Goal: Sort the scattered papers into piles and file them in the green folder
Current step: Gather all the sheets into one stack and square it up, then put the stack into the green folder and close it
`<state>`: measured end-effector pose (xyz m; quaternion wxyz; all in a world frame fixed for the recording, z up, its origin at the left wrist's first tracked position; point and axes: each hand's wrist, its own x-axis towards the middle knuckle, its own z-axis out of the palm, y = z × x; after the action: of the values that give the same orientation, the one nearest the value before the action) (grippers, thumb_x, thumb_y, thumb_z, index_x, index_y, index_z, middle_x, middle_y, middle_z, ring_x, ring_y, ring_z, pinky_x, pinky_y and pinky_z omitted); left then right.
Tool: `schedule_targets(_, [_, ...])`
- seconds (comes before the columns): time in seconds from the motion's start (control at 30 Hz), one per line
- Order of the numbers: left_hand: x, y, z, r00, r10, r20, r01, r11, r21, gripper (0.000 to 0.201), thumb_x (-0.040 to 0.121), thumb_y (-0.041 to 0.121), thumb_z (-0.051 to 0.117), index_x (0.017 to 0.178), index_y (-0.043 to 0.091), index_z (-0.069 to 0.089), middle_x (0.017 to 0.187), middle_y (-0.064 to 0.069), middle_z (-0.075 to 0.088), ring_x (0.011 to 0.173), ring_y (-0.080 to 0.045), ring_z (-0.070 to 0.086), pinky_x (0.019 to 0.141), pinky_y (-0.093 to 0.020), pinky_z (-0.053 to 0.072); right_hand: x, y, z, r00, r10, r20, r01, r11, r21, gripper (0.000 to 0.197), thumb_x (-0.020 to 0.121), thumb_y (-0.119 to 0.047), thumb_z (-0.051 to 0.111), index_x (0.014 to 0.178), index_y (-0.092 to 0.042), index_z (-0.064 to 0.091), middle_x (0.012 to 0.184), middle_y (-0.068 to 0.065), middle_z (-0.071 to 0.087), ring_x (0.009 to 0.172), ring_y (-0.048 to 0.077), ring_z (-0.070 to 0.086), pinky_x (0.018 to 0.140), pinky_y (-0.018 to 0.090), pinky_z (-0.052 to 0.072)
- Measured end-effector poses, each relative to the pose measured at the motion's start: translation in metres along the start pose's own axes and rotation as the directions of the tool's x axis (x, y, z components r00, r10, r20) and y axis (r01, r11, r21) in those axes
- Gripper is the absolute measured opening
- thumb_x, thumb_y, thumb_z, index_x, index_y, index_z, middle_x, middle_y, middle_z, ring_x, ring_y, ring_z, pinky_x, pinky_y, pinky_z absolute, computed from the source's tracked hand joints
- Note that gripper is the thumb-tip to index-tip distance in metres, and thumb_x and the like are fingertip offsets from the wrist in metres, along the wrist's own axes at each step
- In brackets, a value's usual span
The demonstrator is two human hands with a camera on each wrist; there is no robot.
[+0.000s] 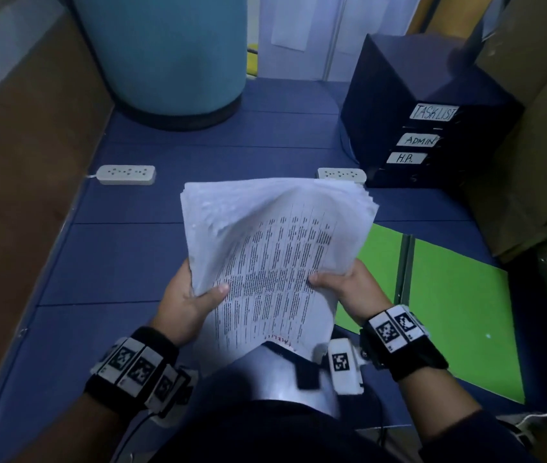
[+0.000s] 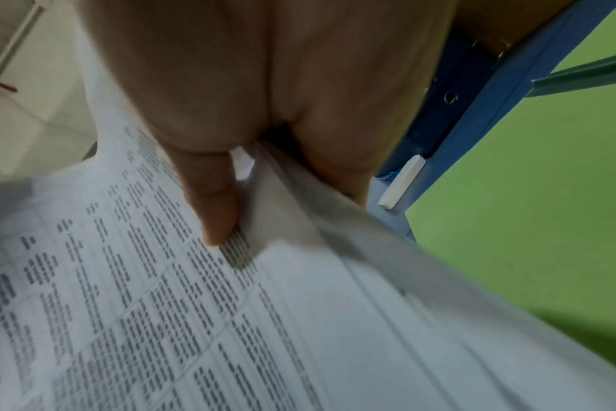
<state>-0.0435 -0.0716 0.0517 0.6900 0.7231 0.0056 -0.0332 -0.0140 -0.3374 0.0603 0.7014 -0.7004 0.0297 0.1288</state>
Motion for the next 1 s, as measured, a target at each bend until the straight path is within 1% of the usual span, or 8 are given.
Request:
schedule_targets(0.23, [0.008,0.021,0.057,0.997,0.041,-0.062,-0.048,0.992,-0.114,0.046,0.077,0.009,0.062,0.117,0.031,0.055,0.11,0.019,0.068,0.106,-0.003,0.062,0.092,-0.026,0.049,0.001,0.005,-0.045,0.998,0.048,-0.03,-0.047,0.999,0.016,0.029,0.079,0.007,0.068,0.107,-0.003,0.066,0.101,0.009,0.073,0.09,0.021,0.069,0.08,0.032,0.054])
schedule_targets(0.37, [0.002,0.015,0.08,0.992,0.037,-0.12,-0.045,0.996,-0.071,0.04,0.076,0.011,0.062,0.109,0.032,0.057,0.1,0.017,0.071,0.093,-0.001,0.064,0.086,-0.026,0.05,0.0,0.019,-0.079,0.996,0.084,0.008,-0.081,0.978,-0.19,0.058,0.073,-0.036,0.078,0.123,-0.017,0.057,0.117,-0.001,0.068,0.105,0.017,0.066,0.091,0.035,0.052])
schedule_targets(0.43, [-0.002,0.011,0.081,0.987,0.043,-0.153,-0.041,0.999,0.013,0.034,0.073,0.018,0.062,0.102,0.034,0.059,0.091,0.008,0.069,0.082,-0.006,0.063,0.078,-0.03,0.05,-0.004,0.028,-0.102,0.983,0.15,-0.106,-0.18,0.908,-0.379,0.061,0.076,-0.05,0.072,0.127,-0.023,0.051,0.125,-0.001,0.06,0.11,0.02,0.062,0.095,0.038,0.048])
schedule_targets(0.53, [-0.004,0.008,0.075,0.977,-0.003,-0.212,0.008,1.0,0.021,0.032,0.069,0.022,0.065,0.099,0.032,0.062,0.085,0.007,0.065,0.075,-0.009,0.059,0.072,-0.035,0.05,-0.01,0.05,-0.142,0.907,0.217,-0.361,-0.411,0.641,-0.648,0.066,0.086,-0.045,0.063,0.143,-0.024,0.037,0.148,0.008,0.035,0.131,0.029,0.042,0.107,0.043,0.037])
schedule_targets(0.63, [-0.008,0.008,0.068,0.951,0.03,-0.307,-0.016,0.999,0.05,0.037,0.069,0.021,0.065,0.105,0.02,0.06,0.086,0.004,0.062,0.077,-0.015,0.057,0.07,-0.034,0.048,-0.014,0.074,-0.159,0.841,0.369,-0.396,-0.53,0.41,-0.743,0.082,0.08,-0.04,0.071,0.148,-0.029,0.026,0.159,0.009,0.009,0.142,0.038,0.019,0.114,0.053,0.026])
schedule_targets(0.77, [-0.014,0.01,0.06,0.915,0.079,-0.396,-0.057,0.996,0.069,0.048,0.074,0.011,0.068,0.119,0.002,0.055,0.09,0.002,0.061,0.08,-0.014,0.058,0.067,-0.022,0.051,-0.011,0.098,-0.129,0.849,0.431,-0.306,-0.448,0.278,-0.85,0.069,0.079,-0.028,0.074,0.136,-0.021,0.036,0.157,0.007,0.007,0.14,0.042,0.017,0.109,0.055,0.034])
schedule_targets(0.87, [-0.021,0.014,0.055,0.908,0.089,-0.409,-0.077,0.996,0.045,0.047,0.077,0.003,0.065,0.122,0.006,0.054,0.097,0.003,0.063,0.081,-0.003,0.061,0.072,-0.018,0.052,-0.006,0.108,-0.097,0.881,0.418,-0.224,-0.357,0.274,-0.893,0.067,0.083,-0.013,0.069,0.137,-0.016,0.029,0.157,0.008,0.0,0.141,0.048,0.004,0.108,0.064,0.028])
schedule_targets(1.0, [-0.027,0.021,0.039,0.908,0.1,-0.406,-0.107,0.994,0.006,0.038,0.075,0.008,0.063,0.111,0.021,0.058,0.093,0.009,0.067,0.083,-0.006,0.062,0.072,-0.021,0.054,0.004,0.121,-0.047,0.937,0.329,-0.121,-0.209,0.248,-0.946,0.053,0.082,-0.003,0.056,0.128,-0.019,0.035,0.15,0.003,0.012,0.135,0.044,0.017,0.099,0.069,0.035])
